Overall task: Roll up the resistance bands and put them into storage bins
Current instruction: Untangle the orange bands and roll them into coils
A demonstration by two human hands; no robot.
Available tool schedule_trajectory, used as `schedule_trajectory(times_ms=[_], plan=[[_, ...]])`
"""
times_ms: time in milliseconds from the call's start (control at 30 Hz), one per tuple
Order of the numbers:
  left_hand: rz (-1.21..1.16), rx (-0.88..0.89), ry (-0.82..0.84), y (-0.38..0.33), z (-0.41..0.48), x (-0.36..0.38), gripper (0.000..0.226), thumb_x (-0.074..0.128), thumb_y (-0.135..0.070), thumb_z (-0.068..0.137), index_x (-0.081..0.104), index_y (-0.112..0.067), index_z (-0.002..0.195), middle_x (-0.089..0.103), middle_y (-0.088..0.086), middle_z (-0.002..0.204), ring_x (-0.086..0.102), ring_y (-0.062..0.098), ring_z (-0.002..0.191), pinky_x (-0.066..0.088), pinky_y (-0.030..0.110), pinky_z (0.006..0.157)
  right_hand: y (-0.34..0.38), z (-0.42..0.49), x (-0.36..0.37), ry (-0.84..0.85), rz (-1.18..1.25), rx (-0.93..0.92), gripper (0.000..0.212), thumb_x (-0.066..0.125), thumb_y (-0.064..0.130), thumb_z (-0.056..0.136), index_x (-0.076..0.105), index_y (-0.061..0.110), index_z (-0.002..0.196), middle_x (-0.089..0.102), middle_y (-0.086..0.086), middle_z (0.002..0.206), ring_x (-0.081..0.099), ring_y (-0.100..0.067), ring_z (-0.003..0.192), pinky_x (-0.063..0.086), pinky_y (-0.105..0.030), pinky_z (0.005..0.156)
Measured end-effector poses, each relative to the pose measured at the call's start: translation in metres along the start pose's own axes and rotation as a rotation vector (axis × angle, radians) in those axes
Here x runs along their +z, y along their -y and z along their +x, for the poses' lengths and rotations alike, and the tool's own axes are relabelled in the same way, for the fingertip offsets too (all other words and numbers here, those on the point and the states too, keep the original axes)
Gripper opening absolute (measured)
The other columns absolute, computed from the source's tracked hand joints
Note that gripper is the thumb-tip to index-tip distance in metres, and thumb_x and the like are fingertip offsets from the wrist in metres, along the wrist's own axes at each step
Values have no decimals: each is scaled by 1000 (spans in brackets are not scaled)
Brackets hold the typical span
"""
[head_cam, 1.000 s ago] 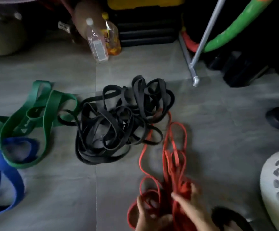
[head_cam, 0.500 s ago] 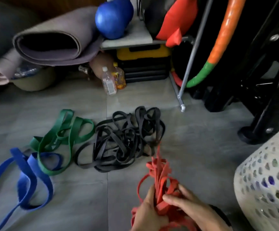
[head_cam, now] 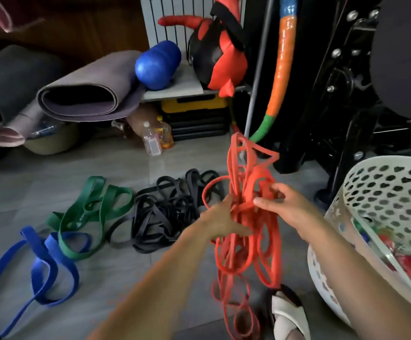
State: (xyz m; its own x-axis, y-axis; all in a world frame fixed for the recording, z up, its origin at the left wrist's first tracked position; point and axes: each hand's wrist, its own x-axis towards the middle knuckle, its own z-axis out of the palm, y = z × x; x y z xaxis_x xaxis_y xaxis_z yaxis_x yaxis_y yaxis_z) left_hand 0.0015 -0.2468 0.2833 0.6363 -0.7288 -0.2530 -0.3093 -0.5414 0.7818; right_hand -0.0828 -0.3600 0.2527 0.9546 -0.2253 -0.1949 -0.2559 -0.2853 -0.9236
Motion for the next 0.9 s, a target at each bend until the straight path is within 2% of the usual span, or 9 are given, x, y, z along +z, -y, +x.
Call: schedule_trajectory(times_ms=[67, 167, 333, 400, 500, 600, 700, 800, 900], plan=[[172, -320, 34, 41, -79, 23, 54, 76, -24, 74, 54, -7, 121, 63, 7, 112, 57, 17, 97, 45, 18, 78, -24, 12, -3, -8, -122, 30, 24, 77, 5, 70, 56, 15, 78, 55, 4, 73, 51, -15, 75, 38, -13, 61], [116, -397, 162, 85, -120, 42, 59, 70, -19, 81, 44, -9, 133, 55, 1, 124, 51, 12, 109, 40, 13, 87, -63, 18, 0, 7, -307, 199, 33, 73, -3, 69, 49, 17, 57, 50, 0, 59, 49, -20, 64, 36, -25, 53], [164, -610, 249, 126, -185, 32, 66, 66, -35, 83, 34, -20, 139, 46, 1, 136, 47, 14, 119, 37, 21, 96, -84, 9, 8, -62, 53, 352, 27, 66, -6, 77, 50, 9, 61, 54, 3, 40, 48, -3, 31, 35, -13, 35], [153, -621, 192, 123, -210, 21, 64, 65, -37, 84, 34, -23, 138, 47, -2, 133, 49, 11, 116, 38, 18, 93, -76, 10, 6, -159, 106, 301, 31, 66, -7, 76, 47, 13, 61, 56, -4, 54, 47, 1, 32, 36, -12, 37], [128, -599, 92, 114, -241, 7, 63, 65, -38, 83, 35, -24, 136, 48, -6, 123, 53, 8, 111, 41, 19, 96, -45, 7, -2, -261, 113, 213, 31, 68, -3, 75, 46, 17, 65, 54, -9, 71, 50, -11, 48, 38, -21, 49], [86, -548, 40, 94, -265, -2, 62, 65, -36, 83, 35, -26, 136, 48, -5, 125, 54, 7, 111, 42, 19, 97, -5, 0, -8, -214, 187, 87, 19, 65, 0, 81, 52, 14, 78, 50, -3, 67, 50, -5, 44, 37, -13, 45], [42, -490, -26, 71, -282, -4, 59, 65, -34, 84, 35, -28, 135, 49, -7, 125, 54, 4, 110, 43, 19, 96, 28, -15, -10, -231, 73, -127, 25, 62, -1, 82, 56, 5, 105, 56, -3, 74, 50, -5, 61, 39, -11, 57], [-16, -445, -72, 61, -294, -2, 56, 66, -35, 82, 37, -34, 129, 50, -10, 124, 54, 0, 109, 43, 22, 98, 60, -35, -8, -221, 5, -326, 21, 59, -1, 84, 57, 5, 103, 58, -1, 77, 56, 3, 58, 42, -7, 61], [-95, -407, -158, 60, -303, 1, 48, 68, -31, 81, 42, -36, 121, 54, -13, 120, 57, -2, 104, 46, 19, 94, 92, -57, 7, -88, 6, -433, 15, 54, 0, 86, 57, 11, 96, 55, 1, 71, 52, 5, 48, 43, -11, 57]])
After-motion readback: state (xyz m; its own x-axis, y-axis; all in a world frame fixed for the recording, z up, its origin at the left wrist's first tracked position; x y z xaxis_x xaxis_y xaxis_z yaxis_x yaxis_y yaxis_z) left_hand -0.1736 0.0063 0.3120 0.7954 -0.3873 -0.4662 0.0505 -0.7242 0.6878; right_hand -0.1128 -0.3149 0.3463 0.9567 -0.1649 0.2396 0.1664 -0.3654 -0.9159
